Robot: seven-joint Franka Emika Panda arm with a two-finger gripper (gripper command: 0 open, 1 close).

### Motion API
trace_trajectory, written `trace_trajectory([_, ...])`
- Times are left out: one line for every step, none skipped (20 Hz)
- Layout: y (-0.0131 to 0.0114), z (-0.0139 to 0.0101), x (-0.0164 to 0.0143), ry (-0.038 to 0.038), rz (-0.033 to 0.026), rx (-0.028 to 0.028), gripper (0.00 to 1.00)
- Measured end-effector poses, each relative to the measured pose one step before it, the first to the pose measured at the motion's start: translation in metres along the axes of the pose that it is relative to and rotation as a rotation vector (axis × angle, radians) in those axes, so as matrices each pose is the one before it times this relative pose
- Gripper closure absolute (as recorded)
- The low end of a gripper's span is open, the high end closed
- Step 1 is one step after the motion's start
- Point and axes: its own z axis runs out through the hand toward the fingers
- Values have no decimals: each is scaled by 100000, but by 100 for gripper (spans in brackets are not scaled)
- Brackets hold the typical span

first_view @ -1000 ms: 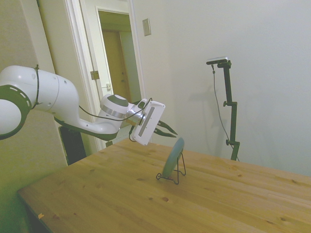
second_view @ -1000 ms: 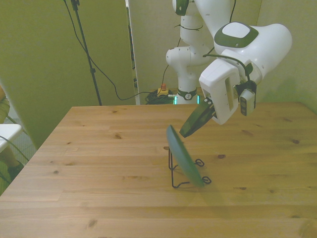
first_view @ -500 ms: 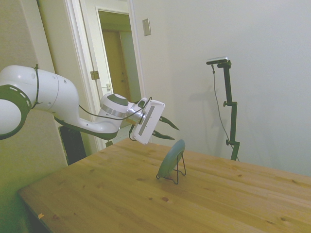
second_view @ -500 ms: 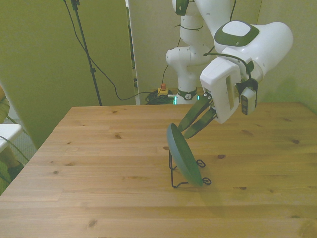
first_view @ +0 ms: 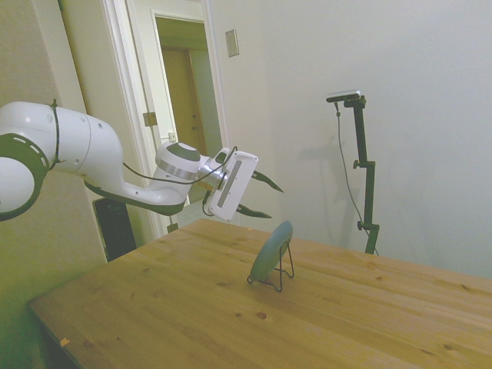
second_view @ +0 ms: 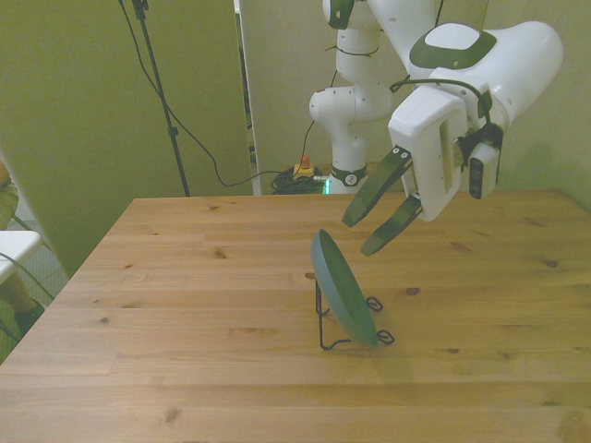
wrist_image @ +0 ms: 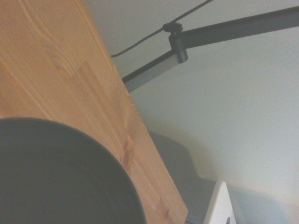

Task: Load the plate

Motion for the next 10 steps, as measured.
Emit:
trace_trajectory([75, -358, 304, -1917, 2940, 3040, 0])
trace_trajectory([137, -386, 386, -1683, 3104, 3263, 0])
trace_trajectory([91, -417, 410, -1261, 3294, 3770, 0])
trace_trajectory([64, -483, 470, -740, 3352, 4053, 0])
trace_trajectory([-62, -521, 431, -755, 3367, 4567, 0])
trace_trajectory([-109, -517, 391, -963, 3560, 4973, 0])
trace_trajectory([-136, -438, 312, -943, 3519, 5074, 0])
trace_trajectory([-116, -276, 205, -1141, 3580, 5307, 0])
trace_trajectory([-23, -118, 138, -1389, 3356, 4800, 0])
trace_trajectory([35, -20, 83, -1616, 3567, 4766, 0])
